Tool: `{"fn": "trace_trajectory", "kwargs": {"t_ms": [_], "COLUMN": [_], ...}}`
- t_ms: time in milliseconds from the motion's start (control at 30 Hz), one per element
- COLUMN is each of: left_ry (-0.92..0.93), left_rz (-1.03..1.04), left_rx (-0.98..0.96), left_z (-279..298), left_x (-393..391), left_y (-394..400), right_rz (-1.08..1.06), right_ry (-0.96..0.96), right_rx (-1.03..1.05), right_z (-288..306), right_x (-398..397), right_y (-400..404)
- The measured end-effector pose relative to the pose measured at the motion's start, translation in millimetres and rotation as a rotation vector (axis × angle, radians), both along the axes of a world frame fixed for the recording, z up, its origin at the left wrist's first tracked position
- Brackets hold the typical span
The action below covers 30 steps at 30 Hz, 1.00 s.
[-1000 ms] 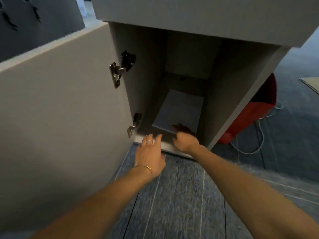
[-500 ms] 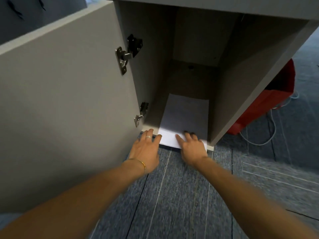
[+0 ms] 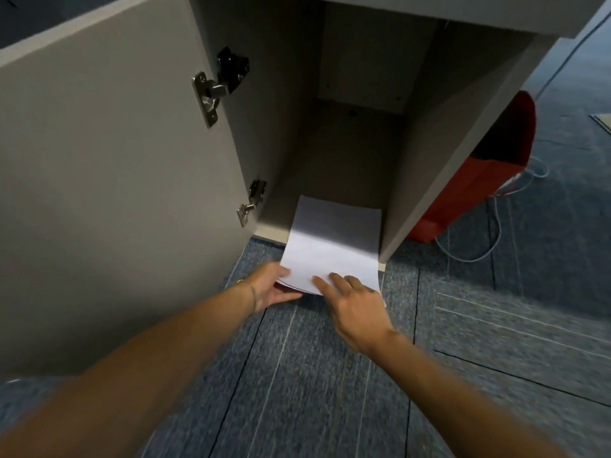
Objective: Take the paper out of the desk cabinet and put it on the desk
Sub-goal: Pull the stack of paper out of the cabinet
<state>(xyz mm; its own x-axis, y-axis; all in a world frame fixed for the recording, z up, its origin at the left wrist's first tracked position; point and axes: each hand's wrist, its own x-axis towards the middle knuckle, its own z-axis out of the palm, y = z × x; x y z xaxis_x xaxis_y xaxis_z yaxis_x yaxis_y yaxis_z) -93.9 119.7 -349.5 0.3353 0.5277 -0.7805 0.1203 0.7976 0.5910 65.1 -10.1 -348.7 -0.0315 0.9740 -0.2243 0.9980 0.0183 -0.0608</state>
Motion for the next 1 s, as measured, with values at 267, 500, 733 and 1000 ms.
{"fn": "trace_trajectory", "kwargs": {"t_ms": [267,500,733,1000], "left_ry": [0.020,0.043,0.038,0.050], "left_rz": [-0.061,-0.166,-0.105,-0.186], "left_rx": [0.093,0.114,0.123,0.107], "left_z": [0.7,6.4,16.4,80.2], "left_x": [-16.1,-63.1,-73.6,-41.0], "left_y": [-1.7,-9.4,-11.8,-3.2], "right_rz": [-0.761,-1.301,-1.172,-1.100], "right_ry": [0.438,1.392,1.333,1.366], "right_rx": [0.177,-0.038,0.082,0.067], "right_z": [1.7,2.7,18.2,82.8], "right_x": [38.2,26.6,6.1,10.3], "right_y": [3.1,36.2,26.3,-4.1]}}
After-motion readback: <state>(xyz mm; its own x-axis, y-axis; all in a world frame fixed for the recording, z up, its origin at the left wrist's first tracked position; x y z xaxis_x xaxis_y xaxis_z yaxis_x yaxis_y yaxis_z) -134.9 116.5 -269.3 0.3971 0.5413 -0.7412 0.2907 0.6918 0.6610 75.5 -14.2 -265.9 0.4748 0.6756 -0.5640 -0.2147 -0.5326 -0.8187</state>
